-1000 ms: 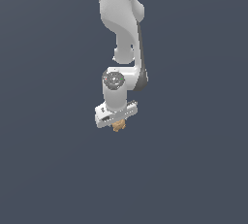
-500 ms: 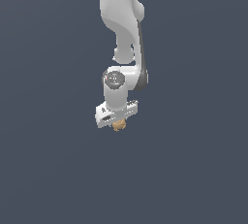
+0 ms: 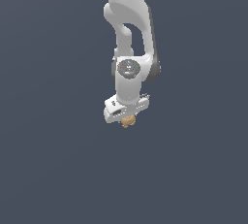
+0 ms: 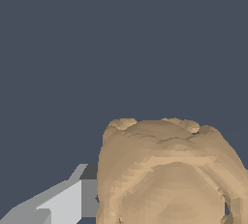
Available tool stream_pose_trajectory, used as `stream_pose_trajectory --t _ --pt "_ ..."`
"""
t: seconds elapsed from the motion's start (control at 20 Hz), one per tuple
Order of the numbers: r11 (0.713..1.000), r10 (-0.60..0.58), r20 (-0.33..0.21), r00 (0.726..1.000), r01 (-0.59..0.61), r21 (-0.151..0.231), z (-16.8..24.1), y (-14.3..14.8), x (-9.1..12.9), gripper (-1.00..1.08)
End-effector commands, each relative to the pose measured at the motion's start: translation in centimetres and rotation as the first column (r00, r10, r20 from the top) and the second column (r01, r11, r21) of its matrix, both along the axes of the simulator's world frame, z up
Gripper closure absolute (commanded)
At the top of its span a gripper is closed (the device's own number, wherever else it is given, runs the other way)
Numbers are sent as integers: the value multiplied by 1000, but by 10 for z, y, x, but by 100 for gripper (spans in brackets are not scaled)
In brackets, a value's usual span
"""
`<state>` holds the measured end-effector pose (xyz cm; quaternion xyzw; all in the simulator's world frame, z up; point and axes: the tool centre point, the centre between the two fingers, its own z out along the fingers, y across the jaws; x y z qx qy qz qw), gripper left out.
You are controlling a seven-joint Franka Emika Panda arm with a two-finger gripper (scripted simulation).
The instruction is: Pick up the object and move it to a goal position.
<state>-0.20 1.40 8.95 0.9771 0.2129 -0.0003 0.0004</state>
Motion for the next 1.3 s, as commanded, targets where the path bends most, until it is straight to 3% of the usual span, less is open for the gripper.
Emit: stream_pose_trajectory --t 0.0,0.7,1.25 --pt "1000 1 1 1000 -1 0 21 20 1 108" --pt "1000 1 1 1000 -1 0 143 134 13 108" --pt "1000 1 0 1000 -1 1 179 168 21 108"
